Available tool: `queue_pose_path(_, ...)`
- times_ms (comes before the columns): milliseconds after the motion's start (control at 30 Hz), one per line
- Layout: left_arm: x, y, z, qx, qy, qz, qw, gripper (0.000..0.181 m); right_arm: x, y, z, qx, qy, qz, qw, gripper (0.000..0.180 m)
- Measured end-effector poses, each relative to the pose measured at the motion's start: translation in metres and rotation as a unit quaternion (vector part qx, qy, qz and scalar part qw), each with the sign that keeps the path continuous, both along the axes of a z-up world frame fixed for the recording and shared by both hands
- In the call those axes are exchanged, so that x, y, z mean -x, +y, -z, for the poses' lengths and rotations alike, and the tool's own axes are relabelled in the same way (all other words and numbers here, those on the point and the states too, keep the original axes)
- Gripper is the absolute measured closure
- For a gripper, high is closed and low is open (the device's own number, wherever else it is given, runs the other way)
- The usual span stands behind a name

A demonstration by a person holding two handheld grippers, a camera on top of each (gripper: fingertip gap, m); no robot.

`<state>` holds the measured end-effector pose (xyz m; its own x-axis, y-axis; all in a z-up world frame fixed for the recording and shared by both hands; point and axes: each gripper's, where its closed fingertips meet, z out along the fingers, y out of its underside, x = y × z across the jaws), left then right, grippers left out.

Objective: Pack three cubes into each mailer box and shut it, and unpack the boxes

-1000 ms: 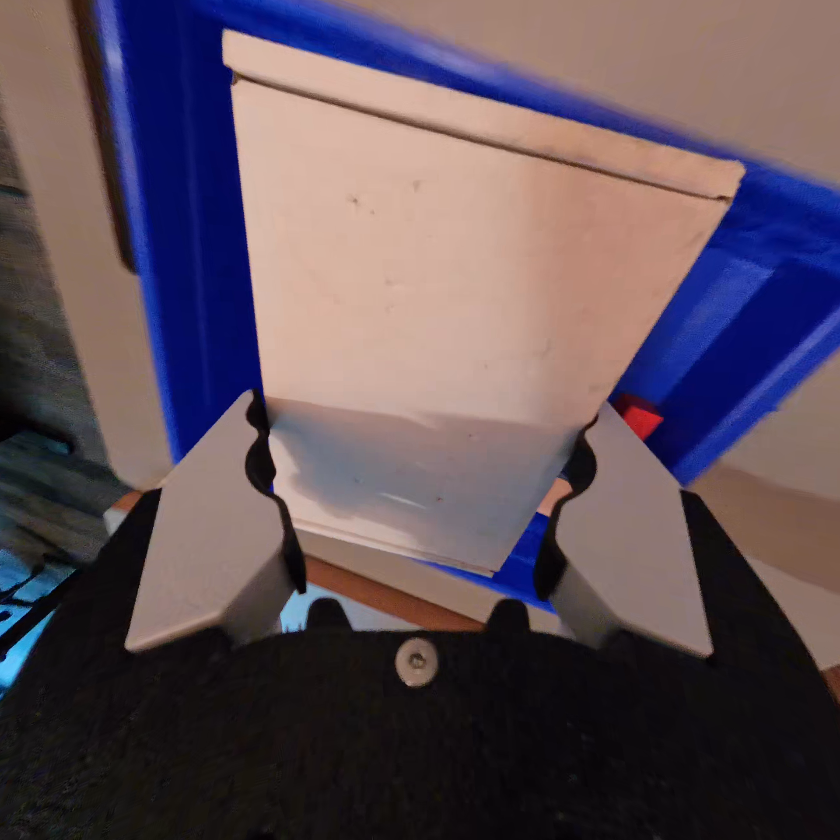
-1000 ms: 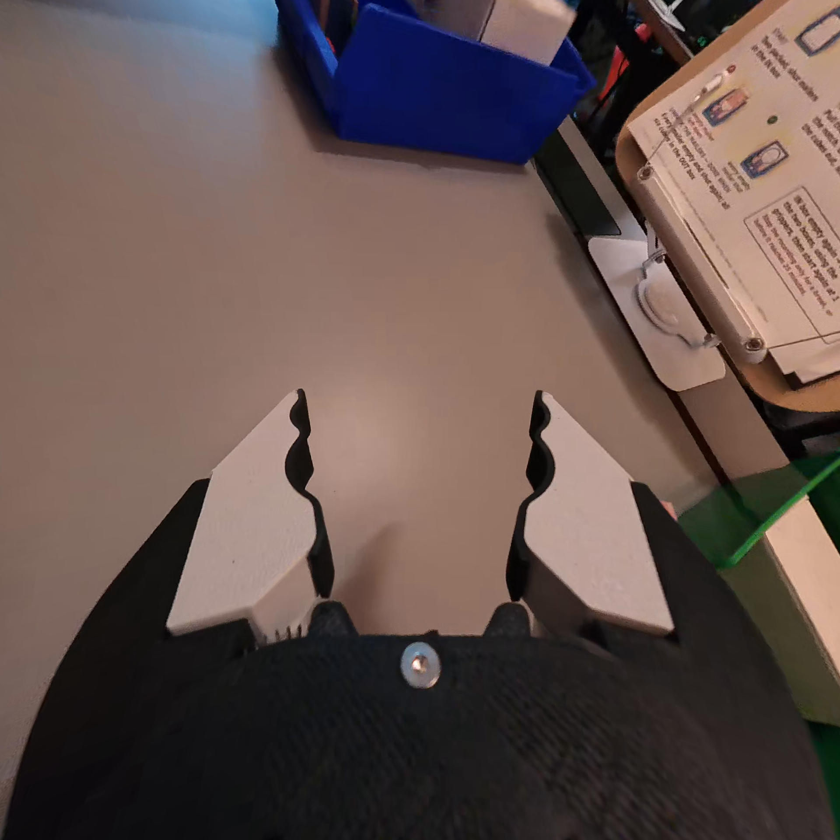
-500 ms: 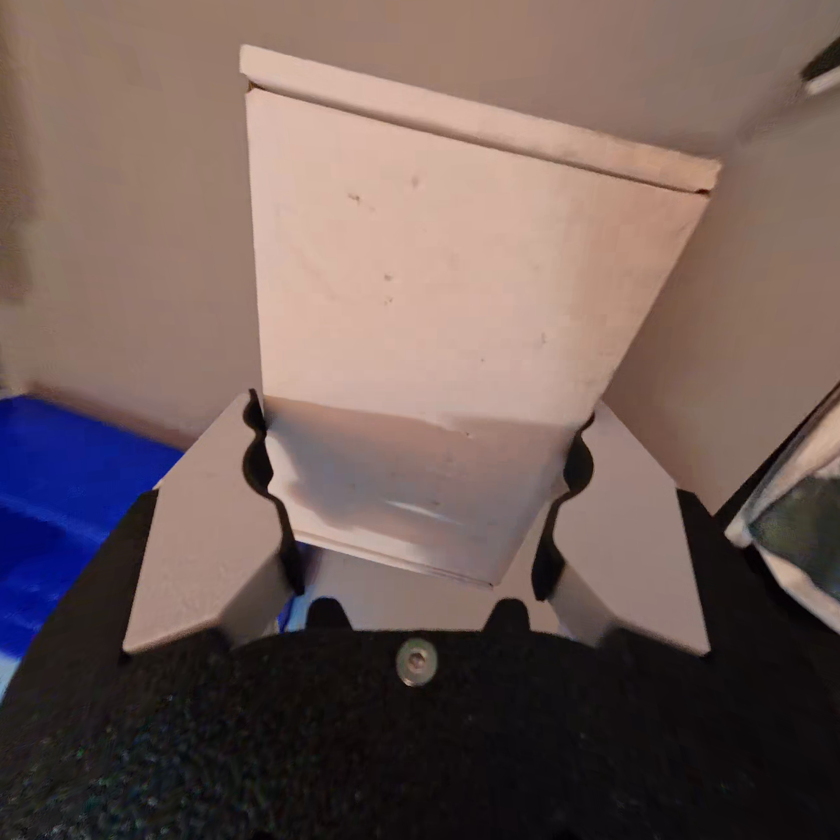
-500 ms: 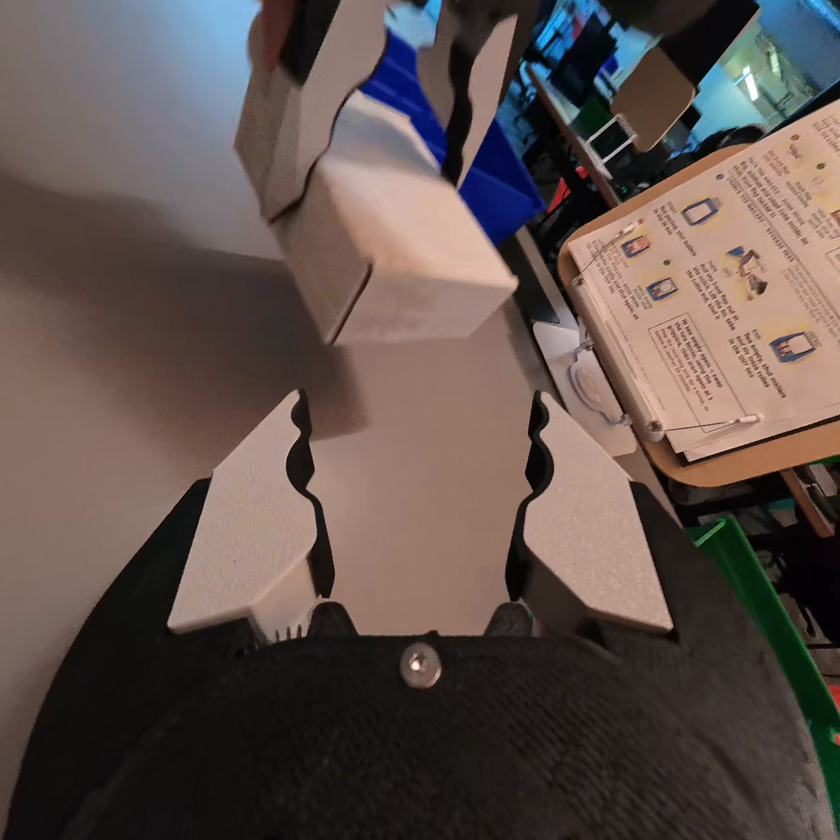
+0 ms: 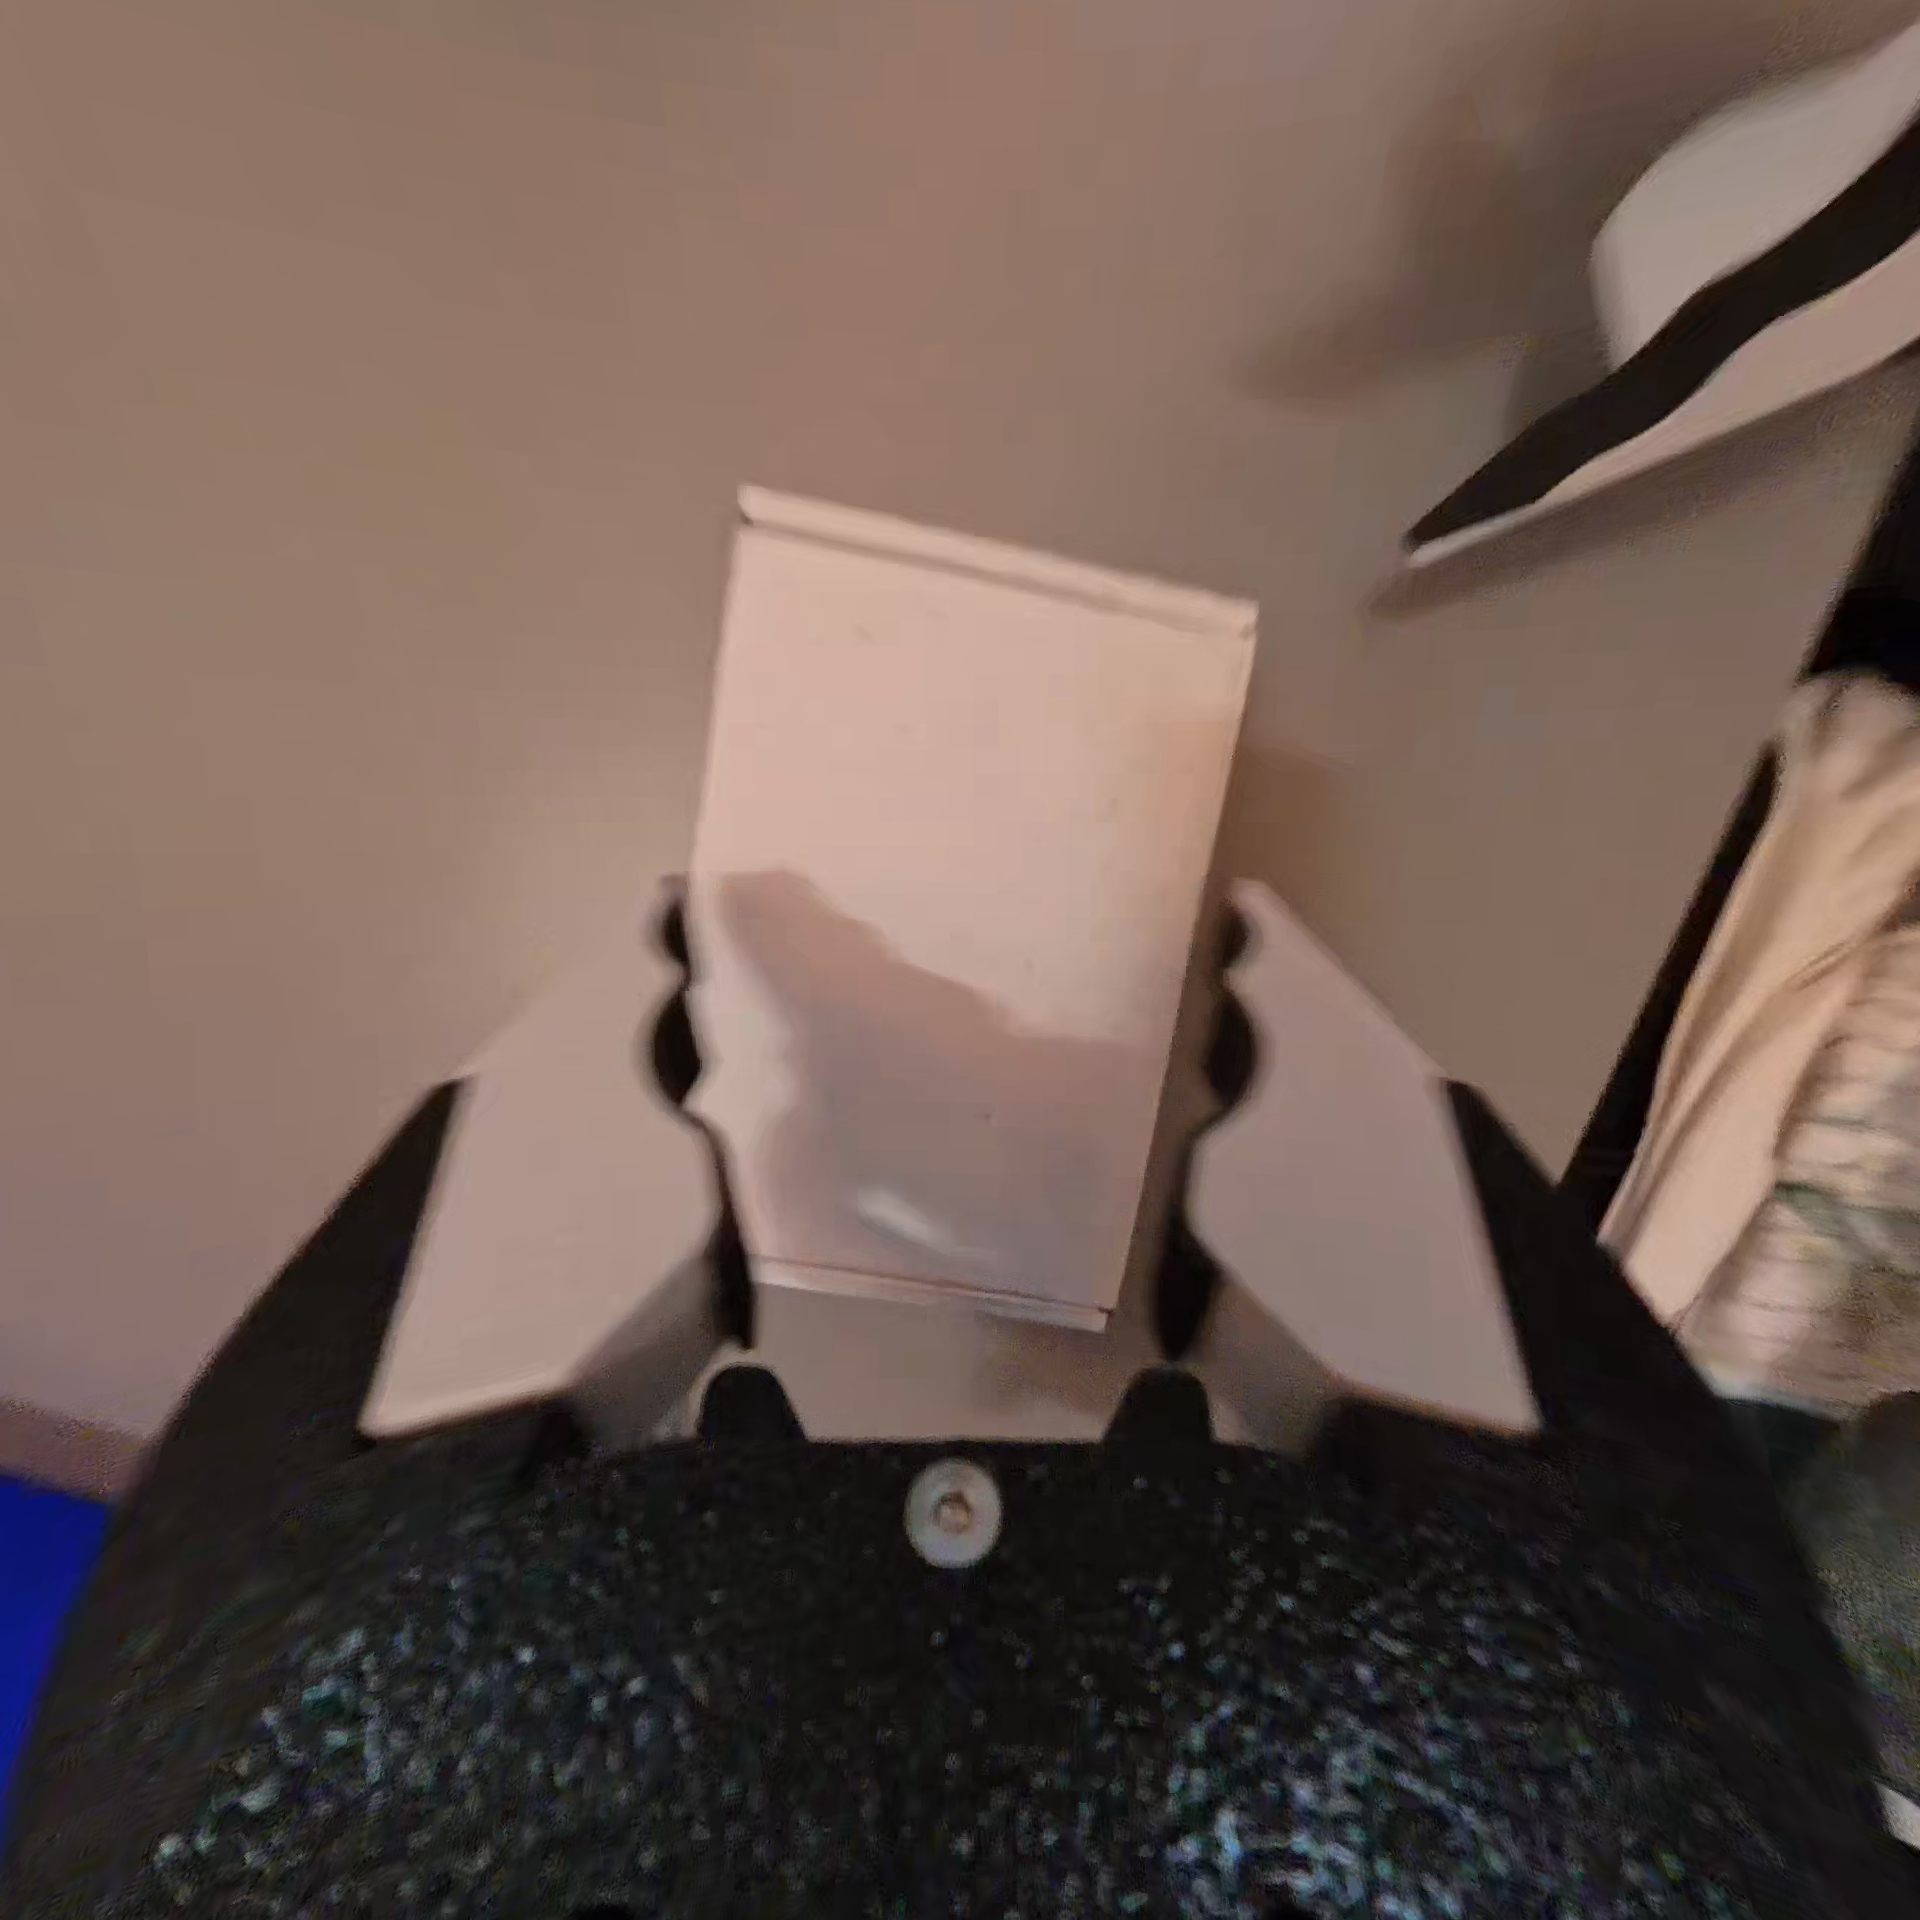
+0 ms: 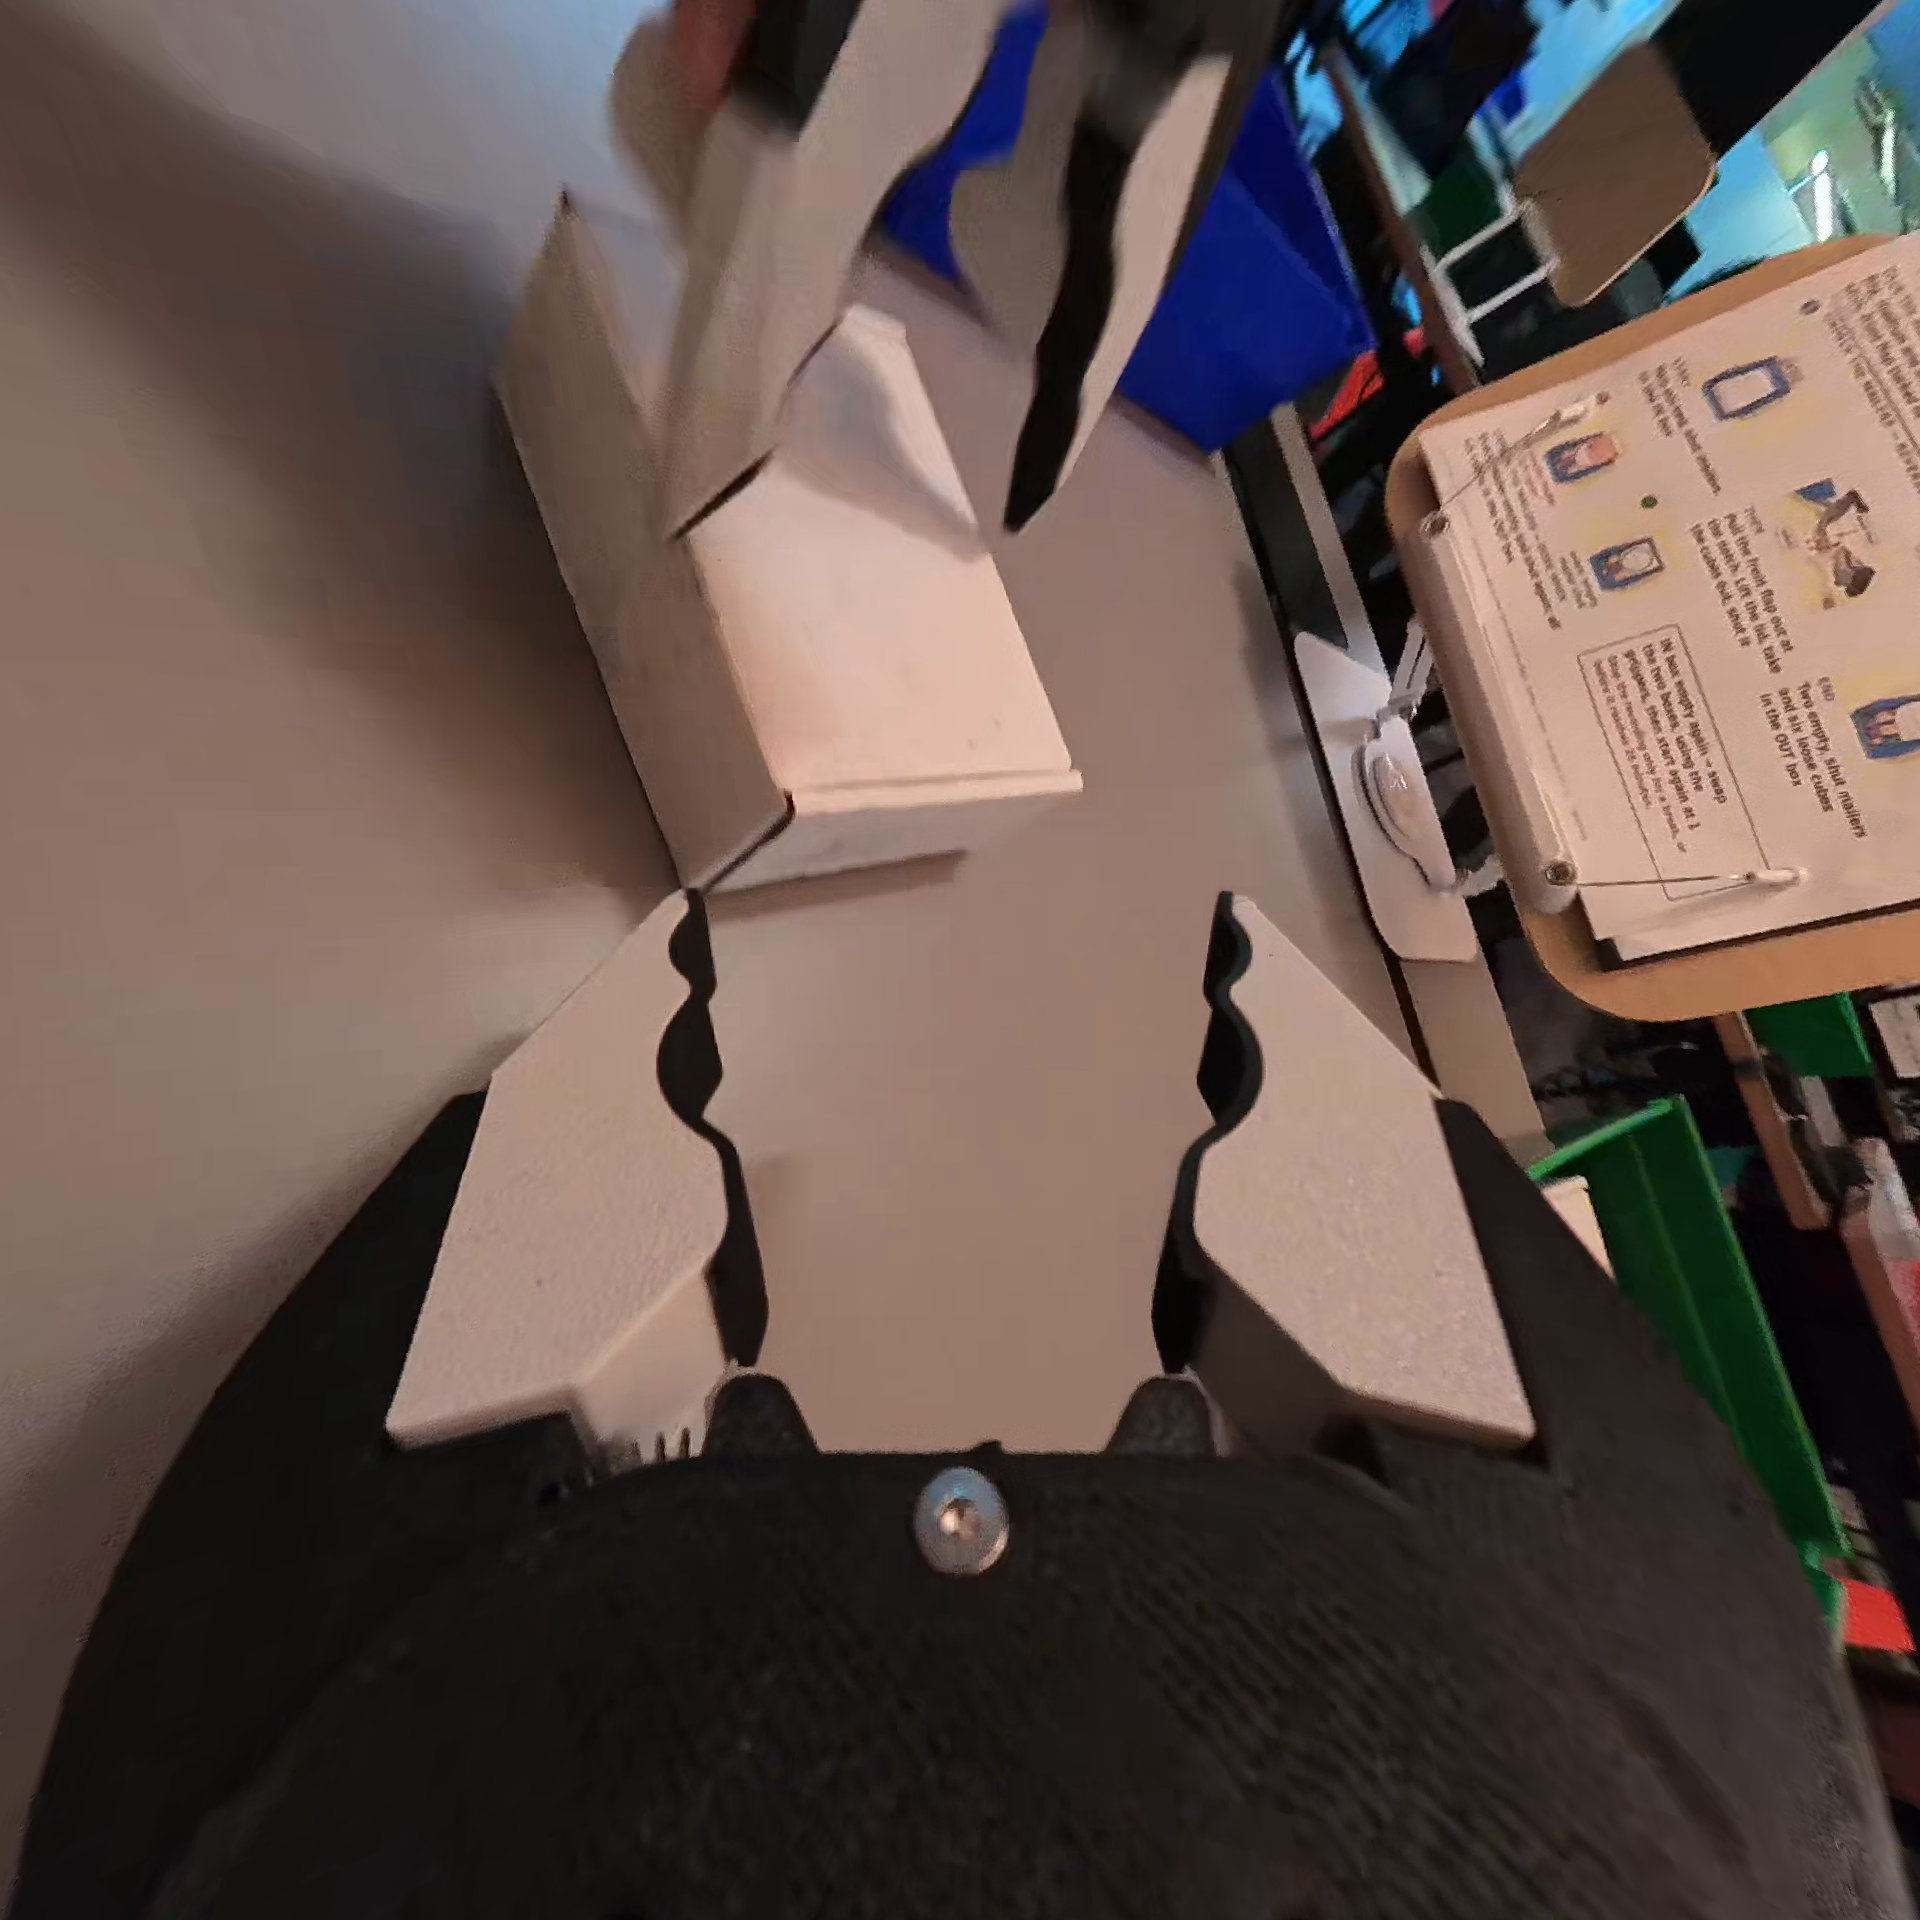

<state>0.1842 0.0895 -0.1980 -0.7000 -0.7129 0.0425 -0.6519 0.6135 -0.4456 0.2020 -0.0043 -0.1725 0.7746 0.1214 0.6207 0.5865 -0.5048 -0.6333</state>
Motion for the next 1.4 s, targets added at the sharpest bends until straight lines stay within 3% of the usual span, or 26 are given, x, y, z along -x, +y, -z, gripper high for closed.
queue_pose_path(33,-0.005,0.001,-0.013,0.042,-0.021,-0.001,0.999,0.128,-0.003,-0.001,0.004,0.013,-0.010,0.003,1.000,0.086)
queue_pose_path(67,-0.011,0.004,-0.022,0.074,-0.045,0.002,0.996,0.160,-0.005,0.000,0.007,0.020,-0.017,0.005,1.000,0.087)
queue_pose_path(100,-0.017,0.011,-0.026,0.090,-0.069,-0.001,0.994,0.181,-0.006,0.001,0.009,0.024,-0.020,0.007,0.999,0.088)
queue_pose_path(200,-0.025,0.035,-0.014,0.085,-0.086,-0.006,0.993,0.181,0.005,0.011,0.010,0.027,-0.028,-0.015,0.999,0.090)
queue_pose_path(500,-0.033,0.038,0.007,0.128,-0.092,0.000,0.987,0.181,0.031,0.041,0.014,0.041,-0.089,-0.061,0.993,0.092)
queue_pose_path(833,-0.044,0.045,0.008,0.165,-0.079,-0.034,0.983,0.181,0.007,0.070,0.040,0.110,-0.237,-0.023,0.965,0.084)
queue_pose_path(1000,-0.047,0.057,0.002,0.156,-0.127,-0.048,0.978,0.181,0.000,0.077,0.046,0.124,-0.277,-0.022,0.953,0.115)
queue_pose_path(1167,-0.022,0.079,-0.048,0.176,-0.318,-0.022,0.932,0.108,0.001,0.070,0.036,0.096,-0.198,-0.031,0.975,0.116)
queue_pose_path(1300,0.018,0.092,-0.060,0.129,-0.465,0.028,0.875,0.093,-0.005,0.058,0.032,0.081,-0.124,-0.057,0.987,0.116)
queue_pose_path(1400,0.033,0.092,-0.032,0.098,-0.456,0.036,0.884,0.077,-0.007,0.053,0.027,0.088,-0.079,-0.089,0.989,0.115)
